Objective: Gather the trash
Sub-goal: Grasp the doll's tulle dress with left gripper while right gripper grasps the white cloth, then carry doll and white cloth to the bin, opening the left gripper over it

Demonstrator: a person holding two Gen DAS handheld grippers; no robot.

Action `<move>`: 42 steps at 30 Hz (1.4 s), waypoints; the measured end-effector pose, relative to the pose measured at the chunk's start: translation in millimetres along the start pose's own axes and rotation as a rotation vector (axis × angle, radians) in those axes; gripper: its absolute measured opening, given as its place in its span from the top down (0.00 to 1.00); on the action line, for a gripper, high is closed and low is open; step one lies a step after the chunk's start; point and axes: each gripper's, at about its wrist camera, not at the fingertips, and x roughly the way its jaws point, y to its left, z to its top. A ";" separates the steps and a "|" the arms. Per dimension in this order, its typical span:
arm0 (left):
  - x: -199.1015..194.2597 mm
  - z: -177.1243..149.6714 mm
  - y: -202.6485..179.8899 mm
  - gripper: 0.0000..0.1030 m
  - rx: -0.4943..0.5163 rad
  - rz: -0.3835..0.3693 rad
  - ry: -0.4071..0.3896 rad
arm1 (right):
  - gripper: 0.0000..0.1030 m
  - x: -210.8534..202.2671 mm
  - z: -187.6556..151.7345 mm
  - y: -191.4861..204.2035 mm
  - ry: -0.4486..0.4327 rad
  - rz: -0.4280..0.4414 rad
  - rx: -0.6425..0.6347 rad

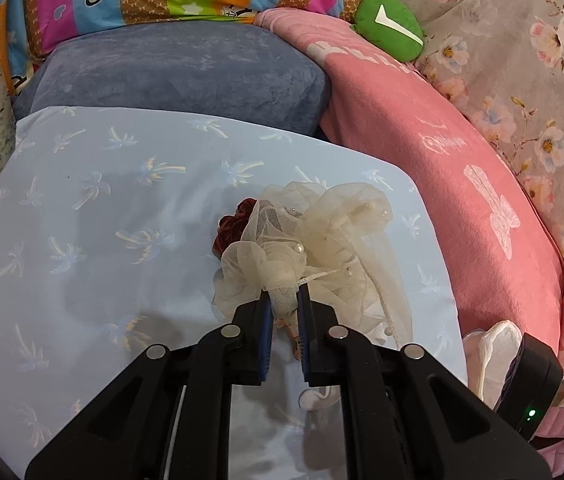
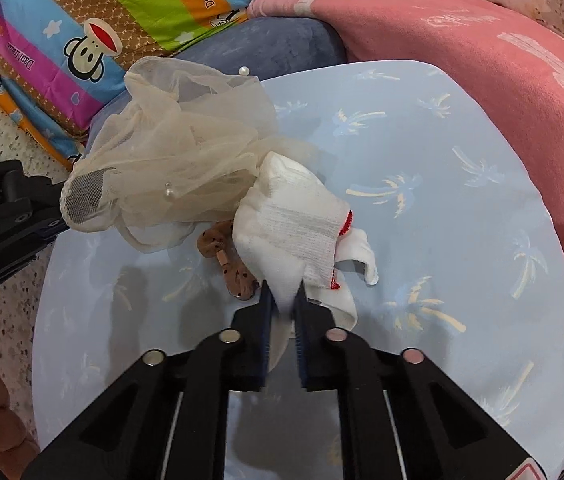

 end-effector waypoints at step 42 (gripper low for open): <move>-80.6 -78.7 -185.1 0.89 0.358 -0.193 -0.090 | 0.96 -242.6 -57.8 -153.5 -0.401 -0.138 0.244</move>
